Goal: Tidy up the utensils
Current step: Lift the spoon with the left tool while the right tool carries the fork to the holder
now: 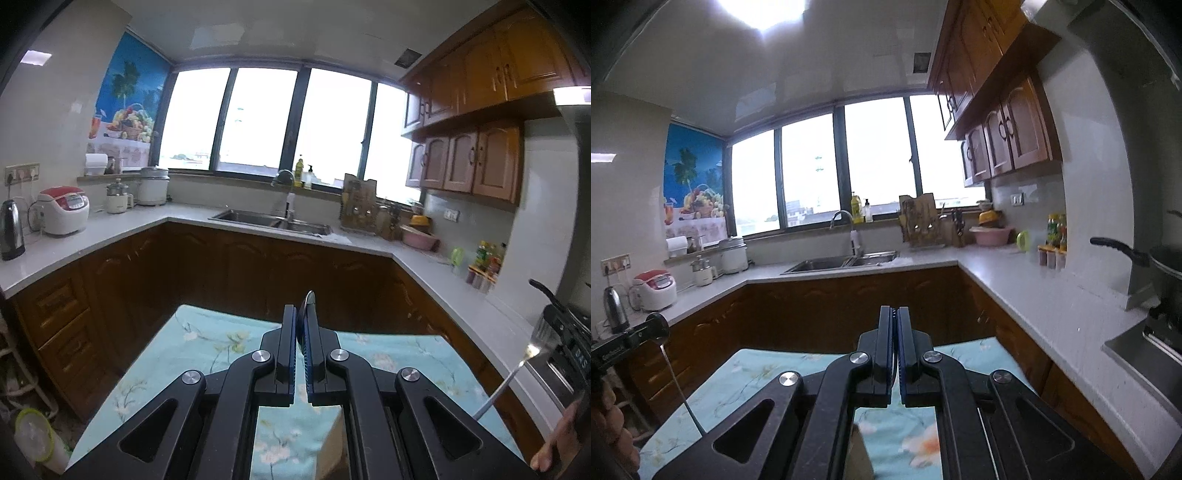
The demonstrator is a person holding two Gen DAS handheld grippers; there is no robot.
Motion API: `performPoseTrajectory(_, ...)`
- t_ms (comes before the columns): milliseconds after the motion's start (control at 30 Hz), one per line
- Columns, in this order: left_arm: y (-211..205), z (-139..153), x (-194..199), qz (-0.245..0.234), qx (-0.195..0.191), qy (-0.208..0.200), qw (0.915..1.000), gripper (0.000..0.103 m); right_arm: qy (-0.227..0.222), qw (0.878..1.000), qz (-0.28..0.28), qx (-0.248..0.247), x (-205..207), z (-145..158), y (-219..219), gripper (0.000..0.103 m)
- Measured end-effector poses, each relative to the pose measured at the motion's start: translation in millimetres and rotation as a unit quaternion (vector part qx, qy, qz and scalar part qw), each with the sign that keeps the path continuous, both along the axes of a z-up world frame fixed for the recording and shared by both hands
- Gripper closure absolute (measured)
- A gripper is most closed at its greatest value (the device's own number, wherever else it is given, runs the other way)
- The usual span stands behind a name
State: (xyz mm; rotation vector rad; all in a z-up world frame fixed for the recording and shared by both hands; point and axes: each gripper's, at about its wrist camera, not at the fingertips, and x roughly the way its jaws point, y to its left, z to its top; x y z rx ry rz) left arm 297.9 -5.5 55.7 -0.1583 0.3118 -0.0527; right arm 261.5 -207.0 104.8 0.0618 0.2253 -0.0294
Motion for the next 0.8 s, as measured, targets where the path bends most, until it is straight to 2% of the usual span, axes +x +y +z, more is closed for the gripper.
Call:
performPoseTrajectory(233, -38.8, -27.1, 28.5, 0.02, 0.026, -0.003, 0.9995, 0.101, 0.01, 0.999, 0.003, -0.041, 28.0, -19.0, 18.6, 0.101)
performPoseTrajectory(433, -75.9, -61.6, 45.2, 0.018, 0.077, 0.016, 0.9967, 0.101, 0.032, 0.998, 0.011, -0.045, 40.7, -43.6, 23.3, 0.101)
performPoseTrajectory(600, -87.8, -69.6, 59.3, 0.009, 0.092, 0.037, 0.9951, 0.1, 0.055, 0.997, 0.028, -0.056, 46.6, -63.6, 32.0, 0.101)
performPoseTrajectory(800, -75.6, -53.6, 63.3, -0.005, 0.102, 0.061, 0.9929, 0.099, 0.081, 0.994, 0.051, -0.057, 51.9, -80.8, 38.4, 0.101)
